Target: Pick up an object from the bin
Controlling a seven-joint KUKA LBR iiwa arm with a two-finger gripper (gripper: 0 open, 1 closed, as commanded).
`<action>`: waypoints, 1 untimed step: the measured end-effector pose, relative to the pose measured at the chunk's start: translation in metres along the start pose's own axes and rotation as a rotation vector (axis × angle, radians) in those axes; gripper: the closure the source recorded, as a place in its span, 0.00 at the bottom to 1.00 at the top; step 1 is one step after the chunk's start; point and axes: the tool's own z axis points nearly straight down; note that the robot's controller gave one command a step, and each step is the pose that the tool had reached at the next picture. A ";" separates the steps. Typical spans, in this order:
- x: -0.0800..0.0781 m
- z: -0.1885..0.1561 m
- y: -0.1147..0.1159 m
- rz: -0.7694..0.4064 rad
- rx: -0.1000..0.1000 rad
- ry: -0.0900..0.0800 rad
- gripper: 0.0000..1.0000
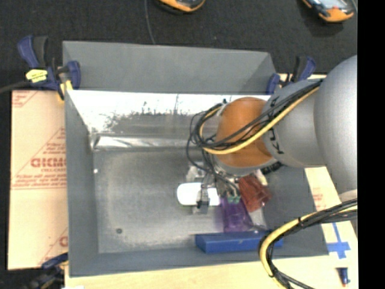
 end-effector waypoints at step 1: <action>0.003 -0.060 0.005 0.026 -0.001 0.005 1.00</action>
Offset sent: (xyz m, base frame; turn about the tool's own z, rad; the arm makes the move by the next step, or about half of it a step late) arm 0.0332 -0.0245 0.1768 0.0089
